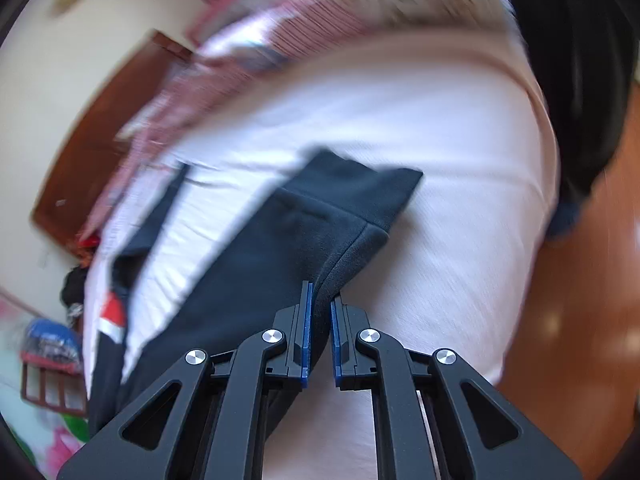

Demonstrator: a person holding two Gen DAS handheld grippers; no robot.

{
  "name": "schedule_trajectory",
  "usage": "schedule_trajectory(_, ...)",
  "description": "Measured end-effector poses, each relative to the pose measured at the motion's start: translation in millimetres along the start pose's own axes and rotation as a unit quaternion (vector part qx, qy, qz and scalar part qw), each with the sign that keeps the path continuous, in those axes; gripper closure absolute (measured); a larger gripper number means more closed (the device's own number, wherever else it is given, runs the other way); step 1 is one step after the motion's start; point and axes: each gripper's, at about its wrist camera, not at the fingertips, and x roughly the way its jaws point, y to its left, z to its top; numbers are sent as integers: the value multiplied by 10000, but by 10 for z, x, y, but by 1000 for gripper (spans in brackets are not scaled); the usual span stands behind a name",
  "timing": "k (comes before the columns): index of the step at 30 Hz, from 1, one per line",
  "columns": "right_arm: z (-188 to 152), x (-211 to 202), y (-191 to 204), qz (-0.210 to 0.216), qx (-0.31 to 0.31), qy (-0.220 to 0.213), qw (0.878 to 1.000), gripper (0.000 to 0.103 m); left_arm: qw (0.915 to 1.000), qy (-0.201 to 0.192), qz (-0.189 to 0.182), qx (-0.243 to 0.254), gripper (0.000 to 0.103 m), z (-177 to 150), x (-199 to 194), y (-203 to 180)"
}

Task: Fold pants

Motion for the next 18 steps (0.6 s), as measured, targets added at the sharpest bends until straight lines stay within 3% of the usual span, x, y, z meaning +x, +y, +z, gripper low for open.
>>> schedule_trajectory(2,-25,98,-112,27,289,229,9993,93,9994,186,-76,297,10,43,166,-218)
schedule_trajectory(4,-35,-29,-151,-9,490,16,9988,69,9980,281,-66,557,7,61,288,-411)
schedule_trajectory(7,5,-349,-135,-269,468,-665,9963,67,9943,428,-105,966,7,55,524,-737)
schedule_trajectory(10,142,-532,-7,-79,231,-1036,9943,67,9899,649,-244,1236,7,8,768,-1023)
schedule_trajectory(12,245,-482,167,163,6,-945,9954,67,9866,778,-311,1400,7,-27,925,-1218)
schedule_trajectory(18,481,264,976,863,-734,8,9936,67,9769,897,-438,1892,7,-134,1265,-1705)
